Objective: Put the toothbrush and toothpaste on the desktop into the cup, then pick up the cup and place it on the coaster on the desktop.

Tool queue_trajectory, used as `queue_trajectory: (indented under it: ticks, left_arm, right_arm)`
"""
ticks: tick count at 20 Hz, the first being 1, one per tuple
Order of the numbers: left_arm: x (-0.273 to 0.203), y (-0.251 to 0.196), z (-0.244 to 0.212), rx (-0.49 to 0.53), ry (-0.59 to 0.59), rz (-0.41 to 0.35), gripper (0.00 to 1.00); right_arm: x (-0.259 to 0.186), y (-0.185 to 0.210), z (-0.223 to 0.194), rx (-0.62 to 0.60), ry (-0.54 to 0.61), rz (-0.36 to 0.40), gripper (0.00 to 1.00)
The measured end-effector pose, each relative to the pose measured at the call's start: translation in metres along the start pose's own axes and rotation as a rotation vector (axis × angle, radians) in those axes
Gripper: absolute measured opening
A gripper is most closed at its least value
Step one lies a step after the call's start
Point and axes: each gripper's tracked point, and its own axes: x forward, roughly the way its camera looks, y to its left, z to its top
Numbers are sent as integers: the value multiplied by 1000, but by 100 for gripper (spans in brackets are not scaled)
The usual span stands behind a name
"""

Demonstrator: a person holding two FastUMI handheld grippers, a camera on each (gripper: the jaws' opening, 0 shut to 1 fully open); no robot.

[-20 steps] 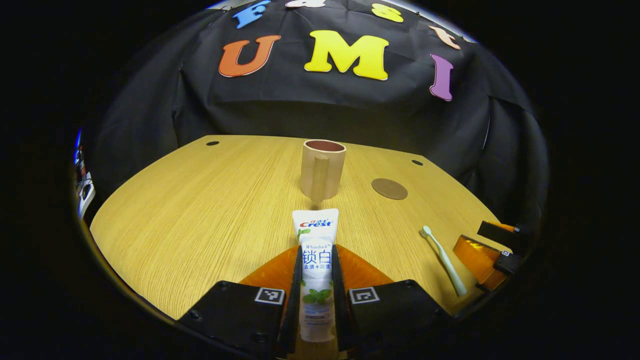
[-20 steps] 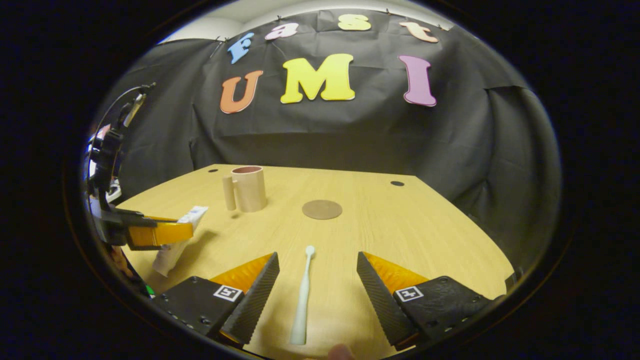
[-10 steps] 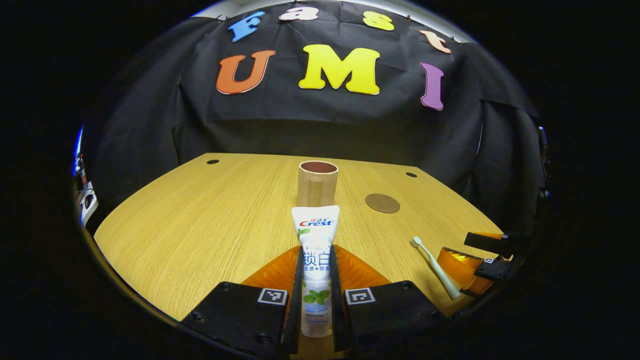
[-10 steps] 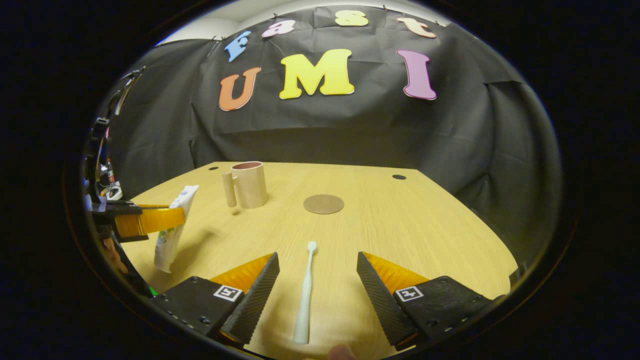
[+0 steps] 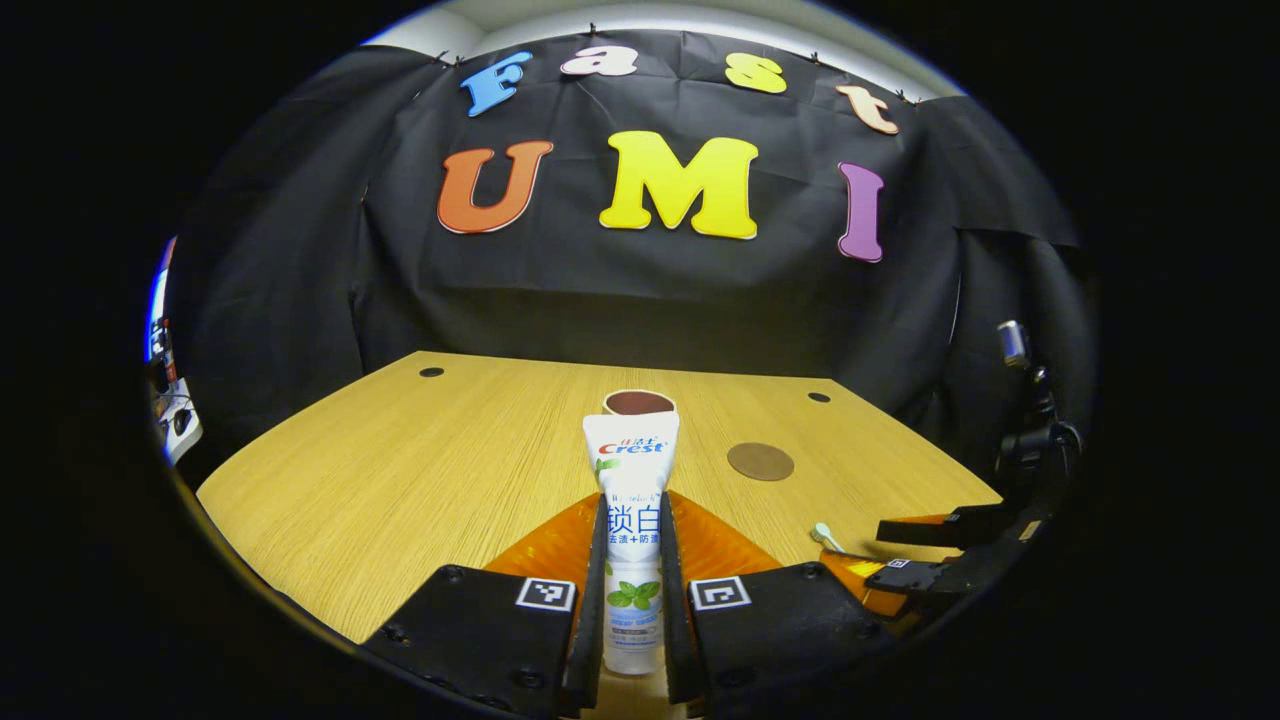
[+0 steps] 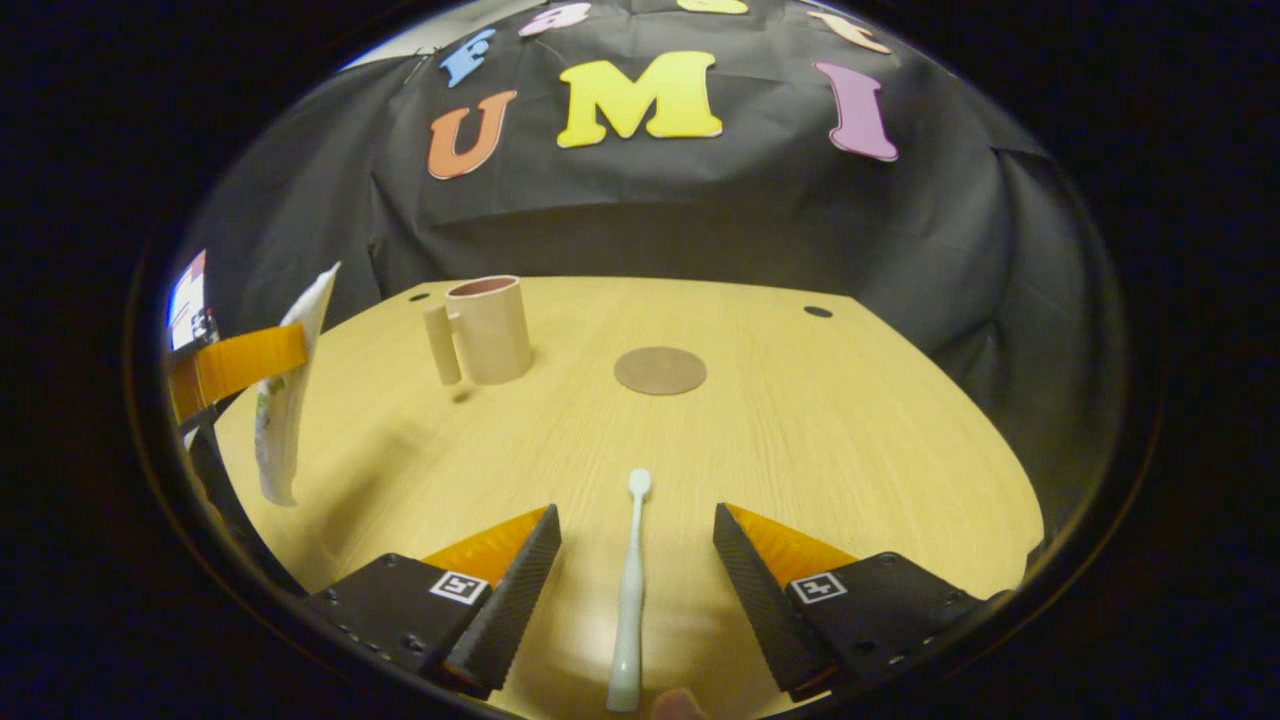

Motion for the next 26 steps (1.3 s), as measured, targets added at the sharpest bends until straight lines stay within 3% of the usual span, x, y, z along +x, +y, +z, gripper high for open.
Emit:
queue_trajectory:
  ticks: [2, 5, 7, 9, 10, 13, 17, 26]
  left_arm:
    - [2, 0, 12, 0, -22, -6, 28]
    - [3, 1, 20, 15, -49, -3, 28]
    - [2, 2, 21, 17, -55, -4, 28]
    - [3, 1, 22, 6, -61, -5, 28]
    - [3, 1, 23, 5, -62, -5, 28]
    - [3, 1, 26, -9, -67, -8, 28]
    - [12, -1, 39, -10, -90, -24, 28]
    - [38, 5, 69, -11, -147, -14, 28]
  right_arm:
    - [11, 5, -2, 26, 46, 17, 88]
    - [19, 5, 2, 39, 67, 13, 69]
    - [21, 1, 4, 58, 79, -8, 65]
    - [24, -2, 4, 66, 83, -20, 42]
    - [25, -5, 5, 67, 82, -31, 39]
    - [27, 1, 5, 122, 90, 2, 3]
    - [23, 6, 7, 156, 84, 56, 1]
    - [-10, 3, 45, 186, -52, 109, 0]
